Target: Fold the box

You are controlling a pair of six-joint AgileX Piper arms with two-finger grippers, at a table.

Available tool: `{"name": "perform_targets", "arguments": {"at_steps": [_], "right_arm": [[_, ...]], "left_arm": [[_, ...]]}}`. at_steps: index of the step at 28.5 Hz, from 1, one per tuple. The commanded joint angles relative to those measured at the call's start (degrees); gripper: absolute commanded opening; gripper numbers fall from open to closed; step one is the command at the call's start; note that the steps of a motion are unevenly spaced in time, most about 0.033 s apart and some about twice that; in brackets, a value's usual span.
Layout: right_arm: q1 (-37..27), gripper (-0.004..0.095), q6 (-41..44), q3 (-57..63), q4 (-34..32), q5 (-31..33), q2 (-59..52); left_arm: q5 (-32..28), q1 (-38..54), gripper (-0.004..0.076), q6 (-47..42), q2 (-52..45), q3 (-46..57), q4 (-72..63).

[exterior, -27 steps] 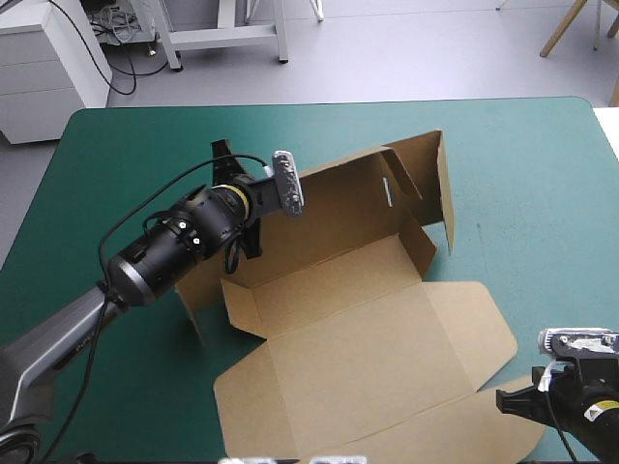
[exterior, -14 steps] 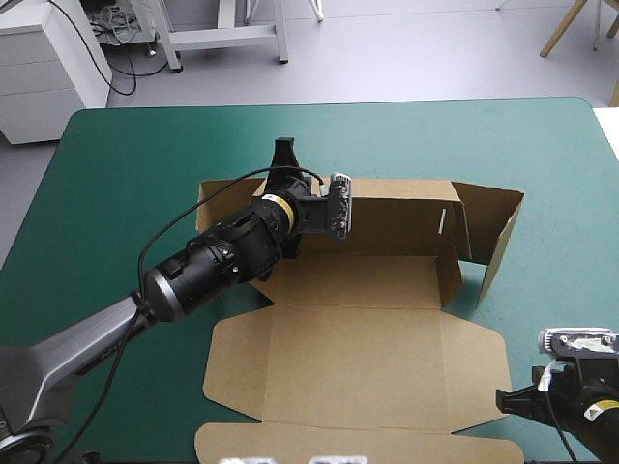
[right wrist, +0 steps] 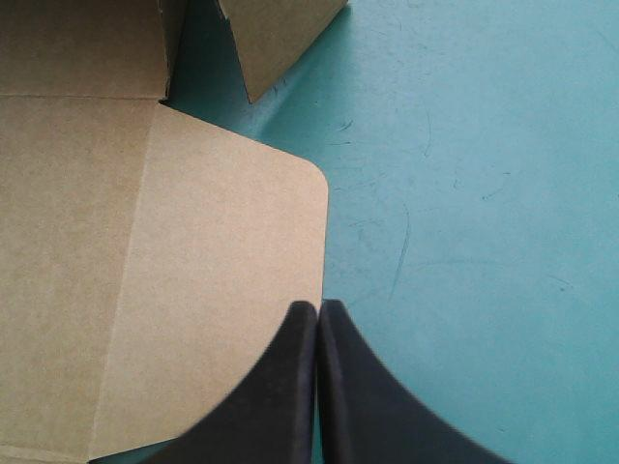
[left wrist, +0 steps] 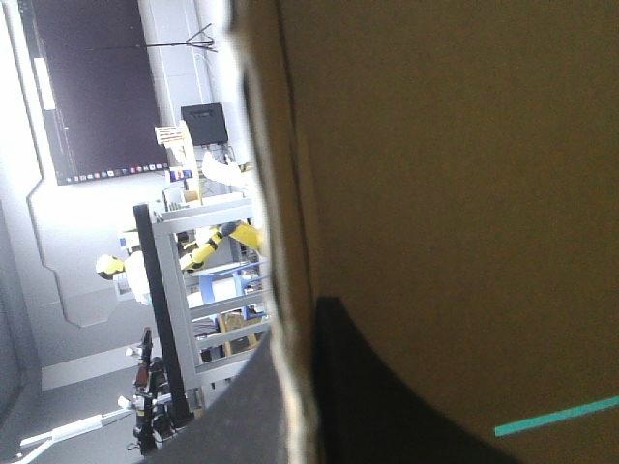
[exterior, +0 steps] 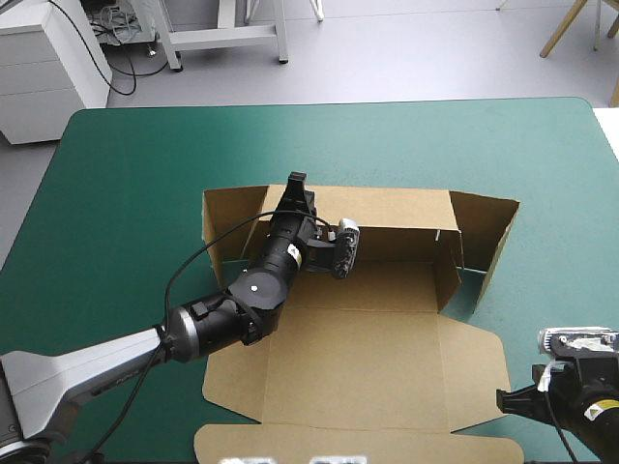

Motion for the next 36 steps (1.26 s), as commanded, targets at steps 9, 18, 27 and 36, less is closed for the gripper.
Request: {"name": "perform_targets", "arguments": {"at_steps": [9, 18, 27, 36], "right_arm": [[0.13, 0.0648, 1.33, -1.00, 1.83, -5.46, 0.48], [0.13, 0.0640, 1.87, 0.24, 9.47, -11.14, 0.48], [0.13, 0.0572, 9.75, -14.43, 9.04, -13.82, 13.18], [0.13, 0.0572, 4.83, -37.94, 8.62, -12.24, 36.91]], "left_arm": [[0.35, -0.82, -0.0010, -1.65, -2.18, 0.35, 2.76], [0.47, -0.82, -0.0010, -1.65, -2.18, 0.35, 2.76], [0.47, -0.82, -0.0010, -1.65, -2.18, 0.35, 2.76], [-0.14, -0.82, -0.0010, -1.65, -2.18, 0.35, 2.76]]}}
